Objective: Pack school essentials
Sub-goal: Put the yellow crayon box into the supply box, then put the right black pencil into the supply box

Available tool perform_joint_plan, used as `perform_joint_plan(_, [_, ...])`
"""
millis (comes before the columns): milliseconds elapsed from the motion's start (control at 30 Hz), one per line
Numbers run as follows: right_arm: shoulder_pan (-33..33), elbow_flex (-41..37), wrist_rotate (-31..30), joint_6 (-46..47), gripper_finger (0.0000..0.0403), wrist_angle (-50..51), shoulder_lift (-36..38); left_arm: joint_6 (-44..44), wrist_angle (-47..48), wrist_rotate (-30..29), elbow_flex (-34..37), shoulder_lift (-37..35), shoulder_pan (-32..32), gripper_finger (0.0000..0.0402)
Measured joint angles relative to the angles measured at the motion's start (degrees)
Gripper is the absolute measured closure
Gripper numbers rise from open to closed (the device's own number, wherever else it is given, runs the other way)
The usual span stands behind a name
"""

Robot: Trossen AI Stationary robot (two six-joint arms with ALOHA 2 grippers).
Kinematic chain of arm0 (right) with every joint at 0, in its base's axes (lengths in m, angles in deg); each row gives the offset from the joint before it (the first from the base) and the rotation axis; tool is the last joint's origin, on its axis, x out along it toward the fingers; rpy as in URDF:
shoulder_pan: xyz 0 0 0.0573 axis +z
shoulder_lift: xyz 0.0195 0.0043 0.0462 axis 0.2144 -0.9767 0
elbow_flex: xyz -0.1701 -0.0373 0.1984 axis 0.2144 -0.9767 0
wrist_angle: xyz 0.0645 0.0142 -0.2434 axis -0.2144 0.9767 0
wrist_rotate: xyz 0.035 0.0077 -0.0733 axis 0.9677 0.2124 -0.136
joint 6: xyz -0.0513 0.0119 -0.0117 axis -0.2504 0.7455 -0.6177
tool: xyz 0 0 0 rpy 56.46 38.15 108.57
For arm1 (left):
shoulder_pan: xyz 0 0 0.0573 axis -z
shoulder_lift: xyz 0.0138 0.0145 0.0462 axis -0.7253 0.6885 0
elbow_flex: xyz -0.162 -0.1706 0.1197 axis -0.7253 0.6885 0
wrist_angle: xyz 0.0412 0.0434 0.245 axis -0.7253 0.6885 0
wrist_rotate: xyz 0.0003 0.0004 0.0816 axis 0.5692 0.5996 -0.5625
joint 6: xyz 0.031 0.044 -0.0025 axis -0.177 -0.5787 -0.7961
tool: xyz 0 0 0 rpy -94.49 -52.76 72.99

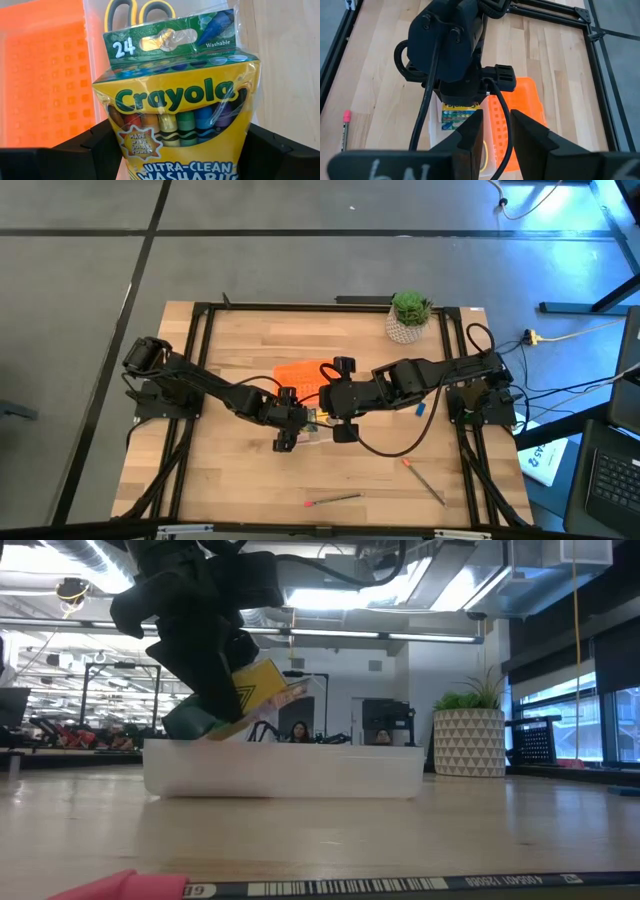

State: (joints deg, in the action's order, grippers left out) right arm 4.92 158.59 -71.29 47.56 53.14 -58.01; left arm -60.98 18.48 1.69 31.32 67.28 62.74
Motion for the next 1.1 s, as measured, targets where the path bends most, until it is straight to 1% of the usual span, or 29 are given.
perform_joint_plan(200, [0.00,-0.02,-0.01,0.10,0.0304,0.02,0.00,0.51,-0.02,0.13,0.00,-0.01,0.00,0.0107])
perform_joint_plan(467, [0.00,-0.02,-0.02,-0.03,0.0304,0.02,0.00,1.19,0.00,0.15,0.00,-0.01,0.00,0.0089])
perform_joint_plan(900, [0.00,-0.01,-0.01,-0.06,0.0304,0.02,0.00,1.29,0.74,0.11,0.00,-0.01,0.02,0.0014])
perform_joint_plan(1000, [0.01,-0.02,-0.02,0.08,0.0304,0.02,0.00,1.38,0.73,0.11,0.00,-0.04,0.02,0.0004])
perform_joint_plan(1100, [0.01,-0.02,-0.02,-0.03,0.0304,0.02,0.00,1.52,0.68,0.11,0.02,-0.27,0.02,0.0003])
